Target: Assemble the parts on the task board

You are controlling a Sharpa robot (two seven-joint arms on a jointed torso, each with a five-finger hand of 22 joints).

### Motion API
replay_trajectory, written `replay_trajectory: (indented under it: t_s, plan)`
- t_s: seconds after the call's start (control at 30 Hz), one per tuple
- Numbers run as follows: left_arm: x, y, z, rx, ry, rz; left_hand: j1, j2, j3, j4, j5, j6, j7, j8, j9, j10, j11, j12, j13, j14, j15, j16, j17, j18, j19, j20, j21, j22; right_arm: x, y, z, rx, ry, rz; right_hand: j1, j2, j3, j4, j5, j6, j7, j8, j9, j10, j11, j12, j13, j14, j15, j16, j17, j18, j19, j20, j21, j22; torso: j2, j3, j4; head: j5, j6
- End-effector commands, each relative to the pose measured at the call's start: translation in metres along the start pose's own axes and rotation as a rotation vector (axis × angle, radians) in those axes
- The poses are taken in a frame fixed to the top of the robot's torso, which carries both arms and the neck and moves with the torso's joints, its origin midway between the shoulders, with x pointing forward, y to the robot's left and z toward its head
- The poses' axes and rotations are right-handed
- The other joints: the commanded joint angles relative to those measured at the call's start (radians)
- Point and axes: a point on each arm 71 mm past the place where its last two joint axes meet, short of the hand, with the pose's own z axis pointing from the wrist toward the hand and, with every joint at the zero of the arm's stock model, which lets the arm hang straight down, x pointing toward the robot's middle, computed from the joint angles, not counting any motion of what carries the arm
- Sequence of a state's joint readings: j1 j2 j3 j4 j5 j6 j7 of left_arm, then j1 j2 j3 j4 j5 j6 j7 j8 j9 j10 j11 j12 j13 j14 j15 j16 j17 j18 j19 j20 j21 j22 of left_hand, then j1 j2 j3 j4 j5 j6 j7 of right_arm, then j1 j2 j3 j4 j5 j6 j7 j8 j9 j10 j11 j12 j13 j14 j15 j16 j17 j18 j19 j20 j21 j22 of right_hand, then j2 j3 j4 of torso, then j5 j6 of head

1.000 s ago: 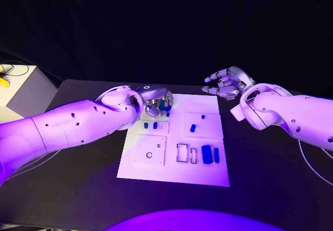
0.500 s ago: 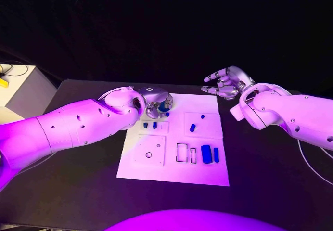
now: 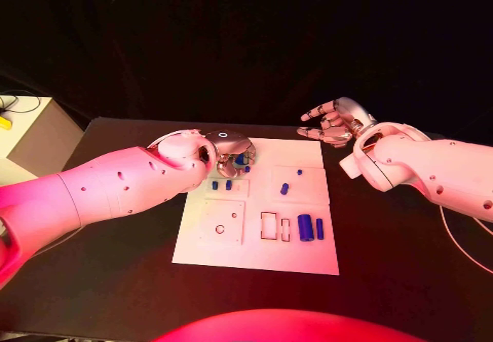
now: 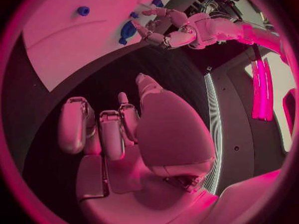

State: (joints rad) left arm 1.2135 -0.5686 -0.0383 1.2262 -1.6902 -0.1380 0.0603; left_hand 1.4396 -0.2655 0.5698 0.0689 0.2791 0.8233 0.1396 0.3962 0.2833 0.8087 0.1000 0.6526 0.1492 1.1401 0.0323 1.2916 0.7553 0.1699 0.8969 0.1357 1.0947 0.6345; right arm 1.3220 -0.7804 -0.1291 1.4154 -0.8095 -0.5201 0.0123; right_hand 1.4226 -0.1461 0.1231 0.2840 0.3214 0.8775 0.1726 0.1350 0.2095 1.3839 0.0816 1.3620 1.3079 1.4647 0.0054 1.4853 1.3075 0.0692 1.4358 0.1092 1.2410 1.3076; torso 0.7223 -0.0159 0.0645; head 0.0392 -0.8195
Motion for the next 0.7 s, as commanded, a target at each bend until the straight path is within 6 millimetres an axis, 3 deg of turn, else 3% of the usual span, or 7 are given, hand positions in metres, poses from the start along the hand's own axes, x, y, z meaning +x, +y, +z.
replay_trajectory:
  t_s: [0.03, 0.7]
  plan:
    - [0.0028, -0.0028, 0.0014, 0.021, 0.028, 0.006, -0.001, 0.011, 0.006, -0.004, -0.006, 0.009, 0.000, -0.006, -0.003, 0.011, 0.000, -0.006, -0.005, 0.011, -0.003, 0.009, 0.006, 0.015, -0.002, -0.006, 0.006, 0.002, 0.0013, 0.0017, -0.0001, -0.015, 0.007, -0.001, -0.006, 0.001, 0.006, 0.001, 0.007, -0.005, 0.000, 0.005, -0.001, -0.006, 0.002, -0.004, 0.012, 0.061, -0.001, -0.003, 0.084, 0.008, -0.004, -0.004, -0.004, 0.015, 0.000, 0.0003, 0.0007, 0.000, 0.000]
    - [0.0099, -0.0039, 0.0040, 0.028, 0.065, -0.011, -0.006, 0.031, 0.021, -0.019, -0.009, 0.057, 0.005, -0.027, -0.016, 0.059, -0.001, -0.046, -0.033, 0.021, -0.003, 0.035, 0.013, 0.014, -0.007, -0.005, 0.027, 0.015, 0.0019, 0.0022, 0.0001, -0.016, 0.009, 0.000, -0.006, 0.002, 0.007, 0.001, 0.007, -0.004, -0.001, 0.006, -0.001, -0.005, 0.002, -0.003, 0.013, 0.061, -0.001, -0.003, 0.085, 0.008, -0.004, -0.004, -0.004, 0.015, 0.000, 0.0001, 0.0008, -0.003, -0.002]
